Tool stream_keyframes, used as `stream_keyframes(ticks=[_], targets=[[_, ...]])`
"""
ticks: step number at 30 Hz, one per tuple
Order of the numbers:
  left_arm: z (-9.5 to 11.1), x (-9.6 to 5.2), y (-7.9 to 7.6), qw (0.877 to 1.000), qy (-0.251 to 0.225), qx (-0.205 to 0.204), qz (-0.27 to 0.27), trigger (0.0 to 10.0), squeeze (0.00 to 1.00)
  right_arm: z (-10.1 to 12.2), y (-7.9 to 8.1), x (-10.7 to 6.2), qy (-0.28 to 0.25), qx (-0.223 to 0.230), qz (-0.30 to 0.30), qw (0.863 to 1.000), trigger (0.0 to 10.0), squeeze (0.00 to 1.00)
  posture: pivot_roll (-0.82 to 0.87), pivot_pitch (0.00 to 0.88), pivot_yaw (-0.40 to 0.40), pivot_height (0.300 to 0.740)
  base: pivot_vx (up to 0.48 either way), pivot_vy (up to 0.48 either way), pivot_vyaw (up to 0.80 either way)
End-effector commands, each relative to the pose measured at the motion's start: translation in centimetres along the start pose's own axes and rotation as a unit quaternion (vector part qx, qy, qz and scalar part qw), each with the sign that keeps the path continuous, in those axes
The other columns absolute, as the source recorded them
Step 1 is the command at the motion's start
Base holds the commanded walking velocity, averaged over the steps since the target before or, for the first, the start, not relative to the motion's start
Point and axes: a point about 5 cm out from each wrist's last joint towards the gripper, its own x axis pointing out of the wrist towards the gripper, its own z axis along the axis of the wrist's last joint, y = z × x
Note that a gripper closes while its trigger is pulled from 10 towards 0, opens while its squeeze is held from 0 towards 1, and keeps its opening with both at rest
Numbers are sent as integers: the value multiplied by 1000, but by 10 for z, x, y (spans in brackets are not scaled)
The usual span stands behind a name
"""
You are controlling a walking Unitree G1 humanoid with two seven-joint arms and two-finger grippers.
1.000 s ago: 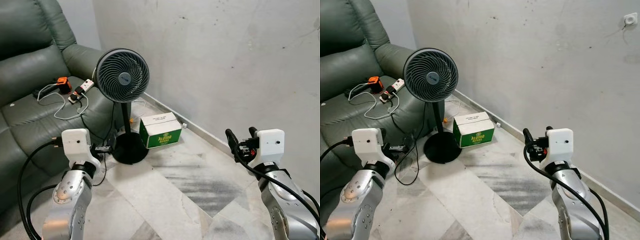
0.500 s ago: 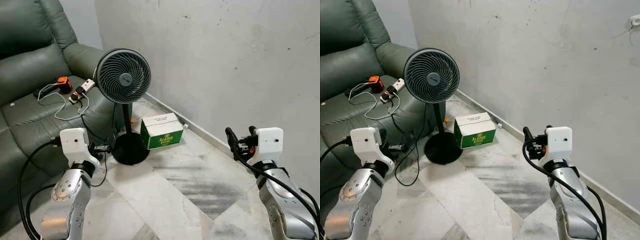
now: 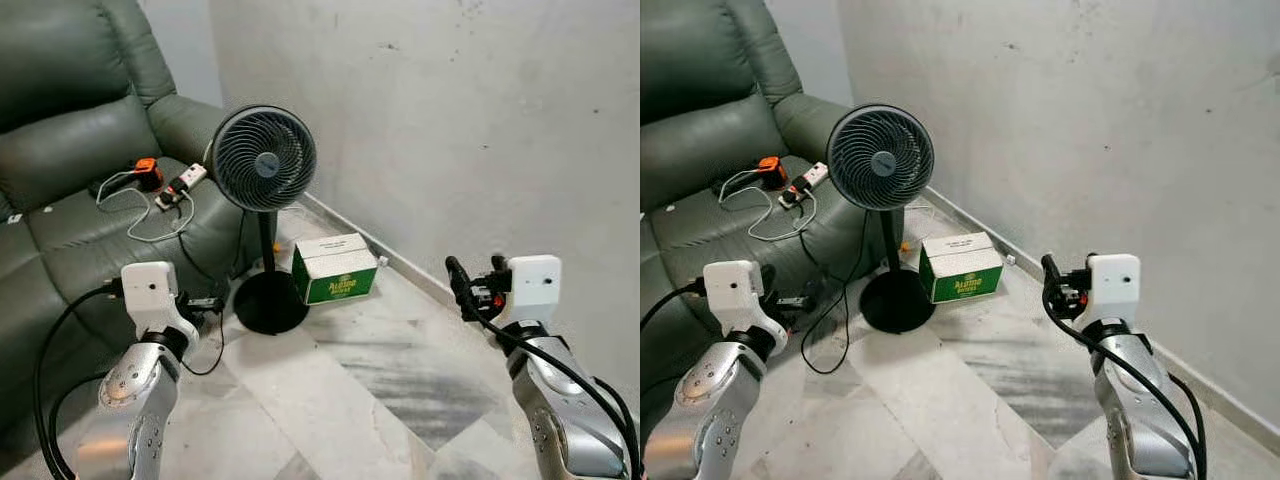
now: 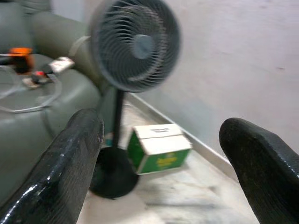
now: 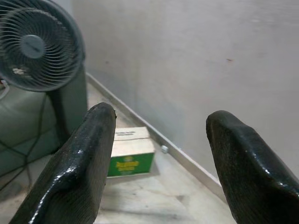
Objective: Hang keys on a hook
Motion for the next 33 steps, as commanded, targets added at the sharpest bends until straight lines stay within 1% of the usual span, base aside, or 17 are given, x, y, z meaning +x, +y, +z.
stream_keyframes(ticks=[1, 6, 14, 17, 21, 25, 28, 30, 33], targets=[[0, 1, -2, 1000, 4, 1, -8, 10000, 0, 0, -2, 1, 2, 2, -6, 1000, 10000, 0, 13, 0, 5, 740, 0, 0, -800], [0, 0, -4, 1000, 4, -6, -14, 10000, 0, -1, 0, 2, 3, -1, -3, 1000, 10000, 0, 13, 0, 5, 740, 0, 0, -800], [0, 0, -4, 1000, 7, -5, -20, 10000, 0, 1, 0, 3, 6, -3, -2, 1000, 10000, 0, 15, 0, -2, 740, 0, 0, -800], [3, 1, -3, 1000, 2, -6, -19, 10000, 0, 2, -2, 4, 4, -4, -3, 1000, 10000, 0, 15, 0, -3, 740, 0, 0, -800], [2, 1, 0, 1000, 3, -19, -8, 10000, 0, 1, -2, 2, 7, -4, -5, 1000, 10000, 0, 15, 0, -3, 740, 0, 0, -800], [4, 2, 2, 1000, 0, -16, -9, 10000, 0, 0, -3, 1, 8, -3, -8, 1000, 10000, 0, 12, 0, 1, 740, 0, 0, -800], [5, 3, 2, 1000, 1, -18, -15, 10000, 0, 1, -3, 1, 8, -3, -8, 1000, 10000, 0, 11, 0, 4, 740, 0, 0, -800], [7, 3, 2, 1000, 2, -10, -24, 10000, 0, 2, -3, 1, 7, -3, -9, 1000, 10000, 0, 12, 0, 6, 740, 0, 0, -800], [8, 4, 2, 999, 2, -17, -29, 10000, 0, 2, -1, 0, 7, -3, -8, 1000, 10000, 0, 11, 0, 9, 740, 0, 0, -800]])
